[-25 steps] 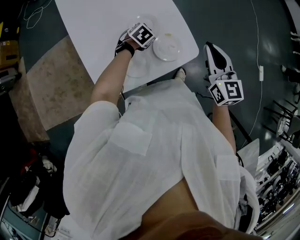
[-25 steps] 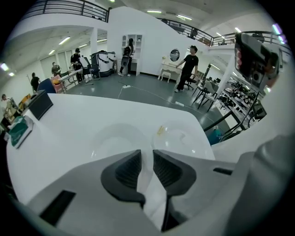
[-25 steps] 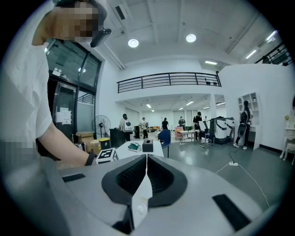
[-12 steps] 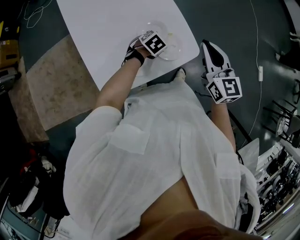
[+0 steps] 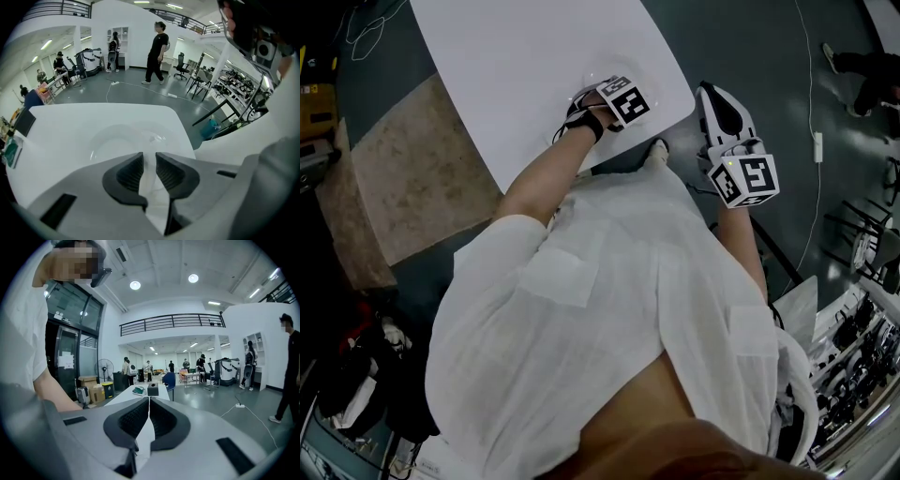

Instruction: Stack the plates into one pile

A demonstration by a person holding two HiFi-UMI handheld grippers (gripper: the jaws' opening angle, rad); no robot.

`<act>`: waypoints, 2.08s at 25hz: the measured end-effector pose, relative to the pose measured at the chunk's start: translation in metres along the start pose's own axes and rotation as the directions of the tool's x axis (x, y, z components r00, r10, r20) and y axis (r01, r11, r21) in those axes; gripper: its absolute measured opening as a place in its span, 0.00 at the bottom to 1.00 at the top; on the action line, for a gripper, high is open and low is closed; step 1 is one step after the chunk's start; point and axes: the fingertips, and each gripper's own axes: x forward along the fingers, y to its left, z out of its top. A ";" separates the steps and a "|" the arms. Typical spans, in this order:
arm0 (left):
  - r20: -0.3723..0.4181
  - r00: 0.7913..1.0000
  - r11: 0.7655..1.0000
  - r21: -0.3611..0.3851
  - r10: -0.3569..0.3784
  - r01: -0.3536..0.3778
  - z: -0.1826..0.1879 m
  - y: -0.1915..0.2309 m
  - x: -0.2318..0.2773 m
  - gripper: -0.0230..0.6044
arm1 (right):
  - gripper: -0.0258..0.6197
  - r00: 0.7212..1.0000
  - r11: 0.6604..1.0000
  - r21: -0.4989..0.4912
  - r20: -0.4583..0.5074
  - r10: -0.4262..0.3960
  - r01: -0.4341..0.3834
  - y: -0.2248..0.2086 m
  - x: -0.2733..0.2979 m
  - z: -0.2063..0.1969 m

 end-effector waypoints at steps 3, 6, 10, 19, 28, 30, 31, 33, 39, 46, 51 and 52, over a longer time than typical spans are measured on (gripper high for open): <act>-0.015 1.000 1.000 0.029 -0.007 0.007 0.002 -0.009 0.004 0.18 | 0.08 1.000 1.000 0.001 0.001 -0.002 0.002 0.000 0.000 0.000; -0.034 0.999 0.998 0.066 0.008 -0.005 0.002 -0.015 0.010 0.18 | 0.08 1.000 1.000 0.003 -0.002 -0.004 0.004 0.000 0.000 -0.001; -0.056 0.998 0.995 0.097 0.003 0.002 -0.002 -0.023 0.017 0.19 | 0.08 1.000 1.000 0.012 -0.019 -0.005 0.005 0.001 0.002 -0.006; -0.082 0.993 0.992 0.080 -0.087 0.093 -0.003 -0.050 0.030 0.16 | 0.08 0.999 1.000 0.025 -0.027 -0.018 0.019 -0.004 0.001 -0.010; -0.064 0.983 0.985 0.027 -0.170 0.172 0.002 -0.073 0.033 0.16 | 0.08 0.999 1.000 0.020 -0.027 -0.017 0.018 -0.003 -0.004 -0.012; -0.053 0.982 0.983 0.017 -0.181 0.182 0.002 -0.076 0.033 0.16 | 0.08 1.000 1.000 0.019 -0.027 -0.016 0.017 -0.003 -0.004 -0.012; -0.047 0.982 0.983 0.013 -0.181 0.182 0.003 -0.076 0.034 0.16 | 0.08 1.000 1.000 0.019 -0.027 -0.015 0.016 -0.003 -0.004 -0.012; -0.040 0.983 0.983 0.009 -0.181 0.181 0.004 -0.077 0.034 0.16 | 0.08 1.000 1.000 0.020 -0.026 -0.013 0.014 -0.004 -0.004 -0.012; 0.019 0.982 0.983 -0.004 -0.186 0.186 0.002 -0.077 0.015 0.20 | 0.08 1.000 1.000 0.012 -0.017 -0.004 0.004 0.007 -0.004 -0.006; 0.140 0.984 0.988 -0.095 -0.110 0.124 -0.004 -0.052 -0.021 0.22 | 0.08 0.999 0.999 0.004 -0.019 0.043 -0.043 0.018 0.004 -0.003; 0.135 0.989 0.969 -0.231 -0.061 0.091 -0.031 -0.038 -0.028 0.24 | 0.08 0.995 0.995 -0.001 -0.027 0.100 -0.101 0.022 0.014 -0.005; 0.135 0.990 0.963 -0.256 -0.046 0.080 -0.035 -0.037 -0.030 0.24 | 0.08 0.993 0.994 -0.001 -0.027 0.113 -0.113 0.020 0.015 -0.004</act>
